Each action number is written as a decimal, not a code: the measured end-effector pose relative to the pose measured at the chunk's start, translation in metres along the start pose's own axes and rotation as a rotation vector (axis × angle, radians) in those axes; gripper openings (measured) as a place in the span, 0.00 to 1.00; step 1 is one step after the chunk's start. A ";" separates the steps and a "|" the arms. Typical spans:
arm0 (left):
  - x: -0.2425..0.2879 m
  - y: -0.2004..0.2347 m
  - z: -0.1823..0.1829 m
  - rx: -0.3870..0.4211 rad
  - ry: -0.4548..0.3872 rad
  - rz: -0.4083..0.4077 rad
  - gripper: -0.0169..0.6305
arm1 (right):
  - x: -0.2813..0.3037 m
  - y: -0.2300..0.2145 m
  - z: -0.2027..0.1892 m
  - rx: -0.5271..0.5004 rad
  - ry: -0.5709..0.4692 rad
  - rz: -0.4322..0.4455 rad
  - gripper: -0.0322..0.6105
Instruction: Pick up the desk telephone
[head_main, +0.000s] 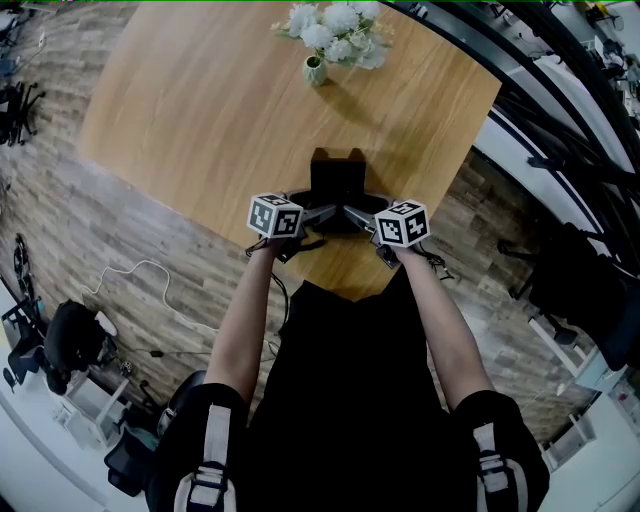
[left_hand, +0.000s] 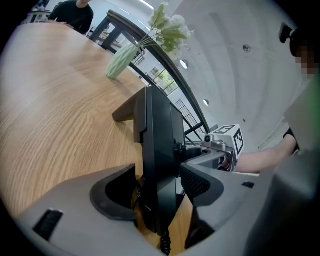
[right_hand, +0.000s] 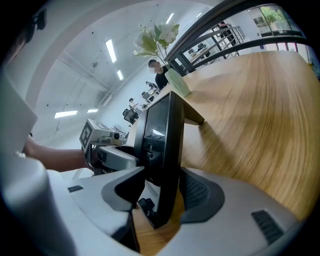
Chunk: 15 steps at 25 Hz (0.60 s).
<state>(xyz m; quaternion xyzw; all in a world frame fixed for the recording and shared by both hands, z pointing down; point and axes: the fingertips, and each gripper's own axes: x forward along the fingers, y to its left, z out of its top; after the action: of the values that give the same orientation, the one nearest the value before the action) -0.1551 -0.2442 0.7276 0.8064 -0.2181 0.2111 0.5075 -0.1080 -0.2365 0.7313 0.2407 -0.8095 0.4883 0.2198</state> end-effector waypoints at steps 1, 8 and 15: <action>0.002 0.000 0.000 0.004 0.010 0.001 0.44 | 0.000 0.000 0.000 0.002 -0.001 0.000 0.39; 0.006 0.000 -0.003 0.023 0.028 0.016 0.45 | 0.000 0.000 -0.001 0.013 0.002 0.012 0.39; 0.006 -0.001 -0.003 0.029 0.029 0.015 0.44 | -0.001 -0.001 -0.002 0.032 -0.006 0.028 0.38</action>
<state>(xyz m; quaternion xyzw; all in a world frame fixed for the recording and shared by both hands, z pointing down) -0.1499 -0.2422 0.7315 0.8088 -0.2135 0.2297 0.4975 -0.1069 -0.2353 0.7323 0.2341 -0.8056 0.5034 0.2068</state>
